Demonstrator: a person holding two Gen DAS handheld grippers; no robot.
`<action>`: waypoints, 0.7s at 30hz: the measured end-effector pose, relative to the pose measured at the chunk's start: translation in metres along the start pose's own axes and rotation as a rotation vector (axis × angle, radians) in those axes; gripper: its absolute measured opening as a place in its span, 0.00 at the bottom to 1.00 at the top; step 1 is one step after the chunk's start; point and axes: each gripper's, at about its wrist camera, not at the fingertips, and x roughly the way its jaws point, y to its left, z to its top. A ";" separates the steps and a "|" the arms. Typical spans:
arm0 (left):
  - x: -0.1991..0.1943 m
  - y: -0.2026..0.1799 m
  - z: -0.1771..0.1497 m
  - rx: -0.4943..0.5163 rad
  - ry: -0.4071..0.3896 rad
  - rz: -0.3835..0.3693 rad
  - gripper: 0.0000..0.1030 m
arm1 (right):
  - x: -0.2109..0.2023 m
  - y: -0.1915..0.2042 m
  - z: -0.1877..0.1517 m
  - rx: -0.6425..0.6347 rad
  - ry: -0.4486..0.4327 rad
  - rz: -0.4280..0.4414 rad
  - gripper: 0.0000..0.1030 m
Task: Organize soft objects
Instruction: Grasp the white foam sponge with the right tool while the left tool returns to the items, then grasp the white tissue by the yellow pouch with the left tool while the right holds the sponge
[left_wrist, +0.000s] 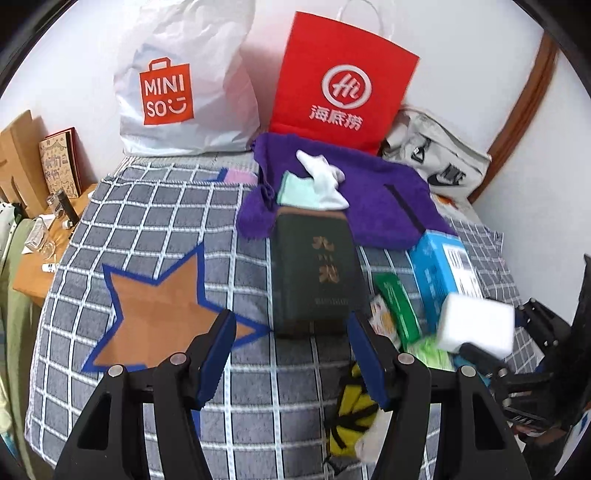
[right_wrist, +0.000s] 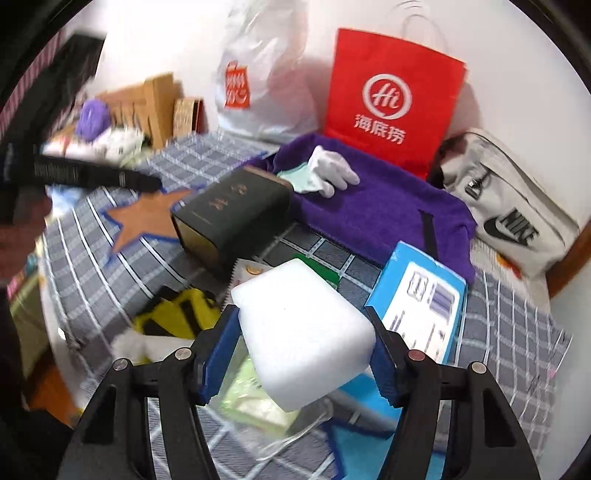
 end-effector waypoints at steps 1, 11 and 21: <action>-0.002 -0.003 -0.004 0.008 0.001 -0.002 0.59 | -0.006 0.000 -0.005 0.026 -0.007 0.007 0.63; -0.009 -0.030 -0.041 0.070 0.019 -0.013 0.59 | -0.039 -0.008 -0.046 0.146 -0.056 0.009 0.63; 0.000 -0.060 -0.076 0.152 0.062 -0.016 0.59 | -0.054 -0.026 -0.103 0.229 -0.044 0.002 0.63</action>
